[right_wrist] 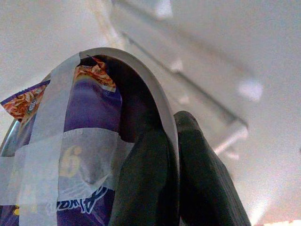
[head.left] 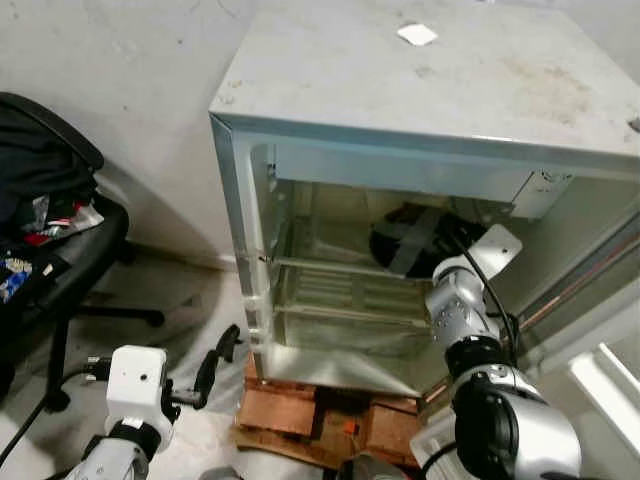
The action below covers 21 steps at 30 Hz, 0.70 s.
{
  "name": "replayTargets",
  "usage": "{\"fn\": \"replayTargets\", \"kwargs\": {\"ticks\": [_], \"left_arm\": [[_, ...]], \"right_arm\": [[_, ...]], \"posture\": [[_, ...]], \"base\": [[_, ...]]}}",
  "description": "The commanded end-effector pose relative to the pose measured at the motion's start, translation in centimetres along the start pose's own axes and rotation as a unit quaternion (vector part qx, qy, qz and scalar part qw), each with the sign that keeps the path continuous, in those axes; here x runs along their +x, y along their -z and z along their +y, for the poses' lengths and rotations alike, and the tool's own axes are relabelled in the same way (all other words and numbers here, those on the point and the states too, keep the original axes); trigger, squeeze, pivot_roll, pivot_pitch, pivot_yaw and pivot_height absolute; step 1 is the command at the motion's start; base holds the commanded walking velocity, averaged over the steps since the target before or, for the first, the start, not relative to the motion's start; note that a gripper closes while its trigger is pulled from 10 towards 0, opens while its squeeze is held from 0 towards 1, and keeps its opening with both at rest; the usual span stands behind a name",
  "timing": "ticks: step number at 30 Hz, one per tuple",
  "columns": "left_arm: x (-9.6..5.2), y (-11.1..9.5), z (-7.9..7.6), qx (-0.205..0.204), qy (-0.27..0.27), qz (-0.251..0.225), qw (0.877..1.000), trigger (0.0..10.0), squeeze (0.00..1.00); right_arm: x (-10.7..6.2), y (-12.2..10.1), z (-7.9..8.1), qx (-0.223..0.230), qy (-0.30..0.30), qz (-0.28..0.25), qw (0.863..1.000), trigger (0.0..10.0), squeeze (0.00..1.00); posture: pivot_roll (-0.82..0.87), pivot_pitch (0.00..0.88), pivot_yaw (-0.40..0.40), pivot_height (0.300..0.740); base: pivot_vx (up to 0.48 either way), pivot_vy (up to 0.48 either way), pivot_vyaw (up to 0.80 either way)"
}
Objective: Restocking fridge
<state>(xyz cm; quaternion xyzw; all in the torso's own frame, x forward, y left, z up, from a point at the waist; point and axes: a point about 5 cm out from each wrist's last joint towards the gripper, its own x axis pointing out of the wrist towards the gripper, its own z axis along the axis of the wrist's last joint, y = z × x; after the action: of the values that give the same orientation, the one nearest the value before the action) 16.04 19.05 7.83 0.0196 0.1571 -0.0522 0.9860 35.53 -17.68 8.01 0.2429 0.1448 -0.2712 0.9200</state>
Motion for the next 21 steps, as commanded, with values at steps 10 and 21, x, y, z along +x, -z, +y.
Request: {"fn": "replayTargets", "kwargs": {"ticks": [10, 21], "left_arm": [[0.3, 2.8, 2.1, 0.002, -0.016, 0.03, 0.999, 10.0, 0.0], [0.9, 3.7, 2.6, 0.002, -0.018, 0.027, 0.999, 10.0, 0.0]], "right_arm": [[0.2, 0.2, 0.2, 0.007, 0.024, 0.009, 1.0, 10.0, 0.0], [-0.1, 1.4, 0.2, 0.025, 0.035, 0.039, 0.998, 10.0, 0.0]], "posture": [[0.26, 0.147, -0.082, 0.74], [0.27, 0.145, -0.087, 0.74]], "base": [[0.0, 0.0, 0.0], [0.0, 0.0, 0.0]]}}
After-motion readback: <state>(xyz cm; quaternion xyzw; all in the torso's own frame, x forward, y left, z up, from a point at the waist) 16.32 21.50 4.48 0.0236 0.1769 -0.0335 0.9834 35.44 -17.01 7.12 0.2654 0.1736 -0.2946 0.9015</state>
